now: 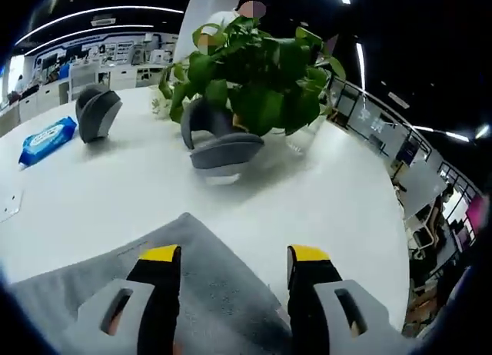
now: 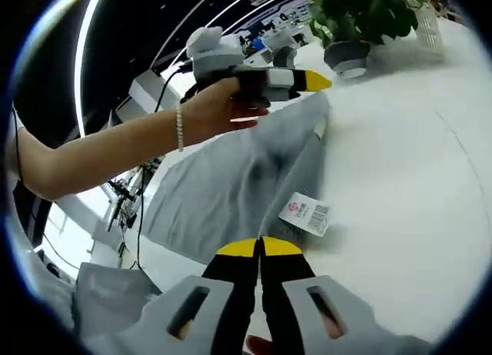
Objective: Fold the towel on the table until its edges align and the towel forms a compact rectangular stack.
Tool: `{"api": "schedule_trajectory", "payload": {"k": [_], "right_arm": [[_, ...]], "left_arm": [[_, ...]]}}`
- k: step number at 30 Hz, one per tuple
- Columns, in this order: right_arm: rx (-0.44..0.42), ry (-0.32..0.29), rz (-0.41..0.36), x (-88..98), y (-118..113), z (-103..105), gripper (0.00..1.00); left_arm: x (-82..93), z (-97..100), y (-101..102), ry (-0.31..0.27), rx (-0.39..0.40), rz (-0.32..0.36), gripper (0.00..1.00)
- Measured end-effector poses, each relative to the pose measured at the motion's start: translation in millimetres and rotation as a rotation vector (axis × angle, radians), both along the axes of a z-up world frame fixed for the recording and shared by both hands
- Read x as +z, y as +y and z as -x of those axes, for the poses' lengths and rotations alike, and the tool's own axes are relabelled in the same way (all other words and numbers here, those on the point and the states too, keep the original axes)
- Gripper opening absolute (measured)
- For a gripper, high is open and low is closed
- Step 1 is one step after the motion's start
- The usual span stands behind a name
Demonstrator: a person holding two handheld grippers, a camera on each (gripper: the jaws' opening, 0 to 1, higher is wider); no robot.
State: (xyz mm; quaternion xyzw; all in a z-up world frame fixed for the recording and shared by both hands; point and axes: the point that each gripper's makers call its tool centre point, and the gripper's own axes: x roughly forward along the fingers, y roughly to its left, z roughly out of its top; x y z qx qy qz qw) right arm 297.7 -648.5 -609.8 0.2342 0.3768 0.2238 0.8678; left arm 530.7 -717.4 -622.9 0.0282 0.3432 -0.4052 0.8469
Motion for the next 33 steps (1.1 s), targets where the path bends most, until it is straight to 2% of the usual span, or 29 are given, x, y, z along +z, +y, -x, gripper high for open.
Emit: {"api": "schedule_trajectory", "payload": {"k": [2,6,8,12,15,21,25,28,33], "right_arm": [[0.022,-0.005,-0.024,2.9,6,1,0.00],[0.049,-0.012,-0.036,8.4,17,2,0.00],[0.052,-0.015,-0.051,11.7,21,2,0.00],[0.057,-0.017,-0.060,14.5,27,4,0.00],[0.062,-0.017,-0.061,16.4,31,5,0.00],[0.058,-0.032,-0.050,24.7,34,5,0.00],[0.060,-0.048,-0.041,31.9,39,5,0.00],[0.067,-0.059,-0.033,36.7,44,7,0.00],[0.057,-0.090,-0.025,51.6,55,8,0.00]], "left_arm": [[-5.3,1.9,0,-0.007,-0.016,-0.028,0.57],[-9.2,-1.0,2,0.002,-0.003,-0.029,0.54],[-9.4,-2.6,3,-0.007,-0.003,-0.035,0.48],[-7.0,-6.5,8,-0.030,0.006,-0.055,0.28],[-3.2,-5.9,16,-0.027,0.010,-0.072,0.17],[1.7,-7.0,30,-0.003,0.027,-0.063,0.02],[11.2,-6.4,38,0.004,0.044,-0.035,0.02],[27.7,-6.4,40,0.004,0.054,0.010,0.01],[49.6,-8.3,49,-0.029,0.033,0.018,0.01]]}}
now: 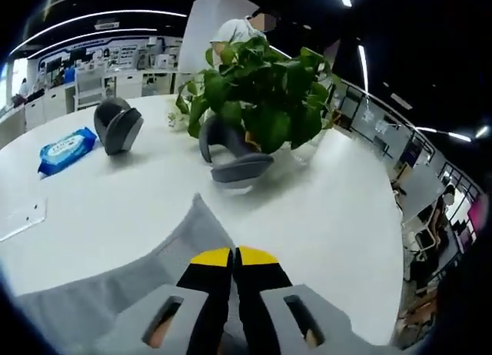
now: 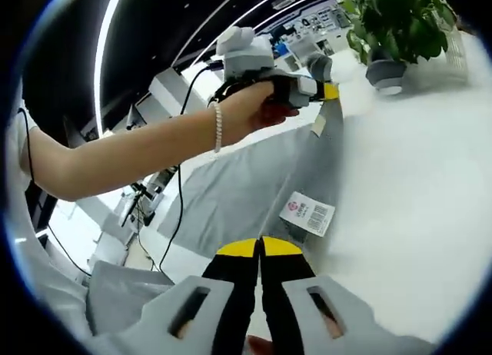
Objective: Fold the towel on the table until its edges align and the towel forms a compact rectangular stack.
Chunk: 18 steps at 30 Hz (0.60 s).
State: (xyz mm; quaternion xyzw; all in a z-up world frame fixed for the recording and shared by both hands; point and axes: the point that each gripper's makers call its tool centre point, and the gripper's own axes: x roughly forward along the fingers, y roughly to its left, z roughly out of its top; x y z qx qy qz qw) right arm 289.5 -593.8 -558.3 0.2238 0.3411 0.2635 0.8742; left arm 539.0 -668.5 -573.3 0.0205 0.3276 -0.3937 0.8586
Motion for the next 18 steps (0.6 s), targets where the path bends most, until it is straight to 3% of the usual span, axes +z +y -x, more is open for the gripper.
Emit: {"api": "schedule_trajectory", "payload": {"k": [6,18], "right_arm": [[0.003,-0.038,0.013,18.2,18,1,0.00],[0.053,-0.112,0.047,54.8,80,0,0.00]], "left_arm": [[20.1,2.3,17,-0.013,0.000,0.034,0.01],[60.0,1.8,77,-0.046,0.046,0.101,0.02]]}}
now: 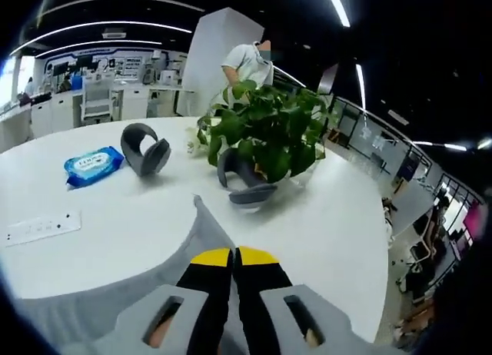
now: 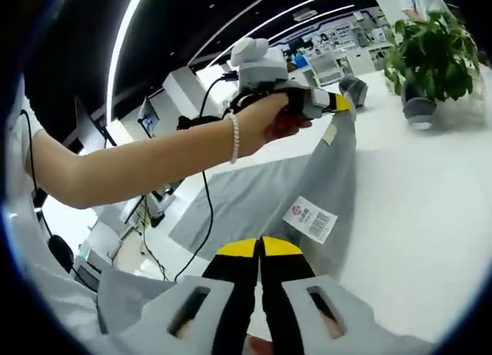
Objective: Fold the towel on the table until its edges align and the towel forms a compact rectangular stack.
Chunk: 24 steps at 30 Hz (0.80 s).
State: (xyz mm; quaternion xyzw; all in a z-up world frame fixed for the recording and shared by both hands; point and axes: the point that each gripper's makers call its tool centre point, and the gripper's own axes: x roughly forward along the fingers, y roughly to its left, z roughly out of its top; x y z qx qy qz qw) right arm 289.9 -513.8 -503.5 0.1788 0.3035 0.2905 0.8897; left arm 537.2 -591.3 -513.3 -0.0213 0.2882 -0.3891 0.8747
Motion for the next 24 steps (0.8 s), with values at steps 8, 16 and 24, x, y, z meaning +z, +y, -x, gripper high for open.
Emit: {"api": "schedule_trajectory", "payload": {"k": [8,16,24], "right_arm": [[0.063,-0.027,0.014,12.9,50,-1,0.00],[0.104,-0.054,0.029,22.7,92,-3,0.00],[0.168,-0.061,0.033,29.0,132,-3,0.00]], "left_arm": [[17.8,3.2,54,-0.023,0.025,0.001,0.02],[29.6,-1.7,109,-0.035,0.069,0.011,0.01],[35.6,-4.9,153,-0.051,0.097,0.000,0.01]]}}
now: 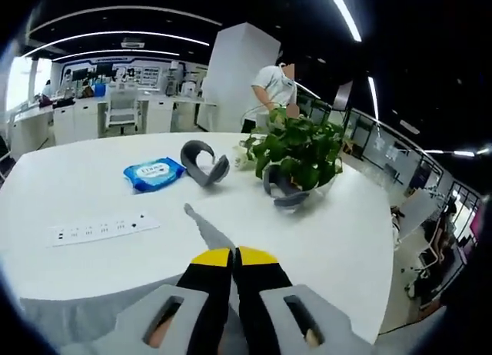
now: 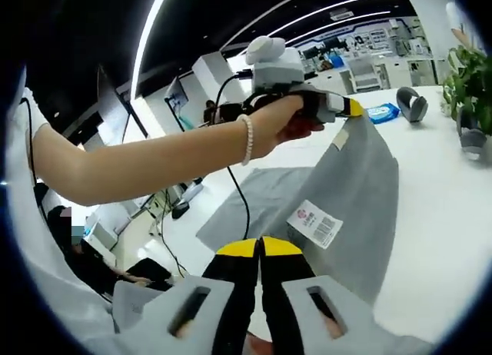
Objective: Fold the towel on the table until its edges align and the towel forms a compact rectangular stack.
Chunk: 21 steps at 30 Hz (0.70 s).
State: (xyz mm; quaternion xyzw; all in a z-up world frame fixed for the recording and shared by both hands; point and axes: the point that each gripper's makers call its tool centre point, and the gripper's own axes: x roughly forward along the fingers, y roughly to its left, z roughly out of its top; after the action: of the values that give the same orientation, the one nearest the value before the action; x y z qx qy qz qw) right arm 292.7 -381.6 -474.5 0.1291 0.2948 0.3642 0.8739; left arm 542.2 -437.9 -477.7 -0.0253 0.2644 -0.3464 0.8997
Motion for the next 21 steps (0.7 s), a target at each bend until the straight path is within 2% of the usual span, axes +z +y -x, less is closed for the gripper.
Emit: {"api": "schedule_trajectory", "payload": {"k": [6,14,21], "right_arm": [[0.057,-0.009,0.007,0.8,34,0,0.00],[0.129,-0.003,-0.028,1.7,81,2,0.00],[0.195,-0.015,-0.015,-0.7,112,4,0.00]], "left_arm": [[0.2,-1.8,35,-0.007,0.021,-0.008,0.01],[0.5,0.2,83,-0.020,0.061,-0.019,0.01],[1.5,0.5,118,-0.027,0.094,-0.024,0.01]]}}
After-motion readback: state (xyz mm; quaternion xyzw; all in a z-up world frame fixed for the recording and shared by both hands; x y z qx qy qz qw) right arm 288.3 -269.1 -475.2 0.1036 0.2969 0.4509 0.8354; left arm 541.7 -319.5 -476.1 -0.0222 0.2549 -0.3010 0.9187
